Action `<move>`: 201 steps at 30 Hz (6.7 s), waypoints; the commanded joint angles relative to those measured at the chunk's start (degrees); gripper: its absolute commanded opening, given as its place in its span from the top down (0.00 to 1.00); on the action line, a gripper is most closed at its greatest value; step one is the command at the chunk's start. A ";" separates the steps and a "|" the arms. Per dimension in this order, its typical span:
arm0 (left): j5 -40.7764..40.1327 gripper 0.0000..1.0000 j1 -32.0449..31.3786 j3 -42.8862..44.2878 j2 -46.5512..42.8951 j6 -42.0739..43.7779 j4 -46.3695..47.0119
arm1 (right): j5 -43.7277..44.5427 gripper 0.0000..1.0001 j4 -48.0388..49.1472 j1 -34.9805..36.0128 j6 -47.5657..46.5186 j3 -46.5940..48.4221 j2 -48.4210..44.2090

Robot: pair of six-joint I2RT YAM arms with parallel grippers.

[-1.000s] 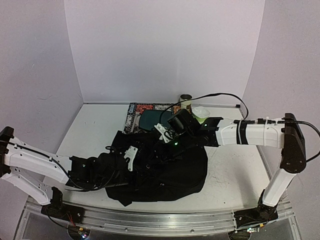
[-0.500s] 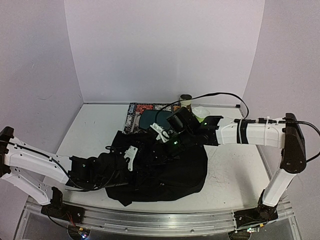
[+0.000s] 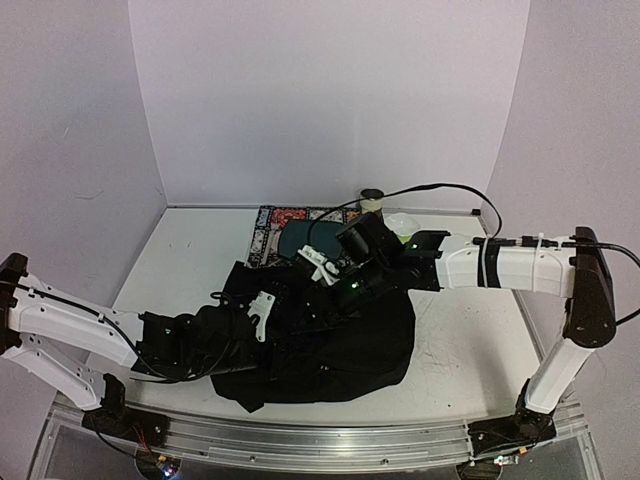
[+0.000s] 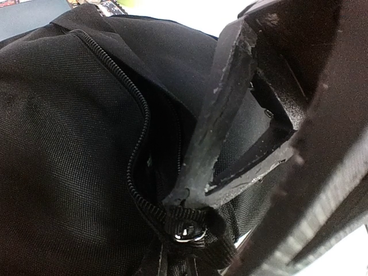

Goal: Pack the student bag
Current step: Grab the lower front pocket of the student bag, then place the student bag in the lower front pocket, then hold the lower front pocket of the student bag, then zip the lower front pocket of the student bag, then place the student bag in the lower front pocket, then reset both arms

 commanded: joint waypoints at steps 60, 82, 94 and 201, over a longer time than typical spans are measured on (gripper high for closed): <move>0.86 0.31 0.02 5.62 -4.48 -5.20 -10.70 | 14.21 1.00 -6.34 -2.83 -12.05 8.20 -3.03; -1.59 0.53 -0.01 20.17 1.94 -13.78 -25.76 | 13.10 1.00 -6.09 -2.83 -12.45 9.29 -1.40; 5.64 0.91 -0.04 22.44 5.15 -11.51 -29.11 | 24.37 1.00 -6.08 -2.89 -13.61 10.25 -2.40; -21.26 0.00 45.99 21.20 -49.30 20.42 -39.45 | 78.20 0.02 -14.34 -19.94 -11.97 -29.42 -71.12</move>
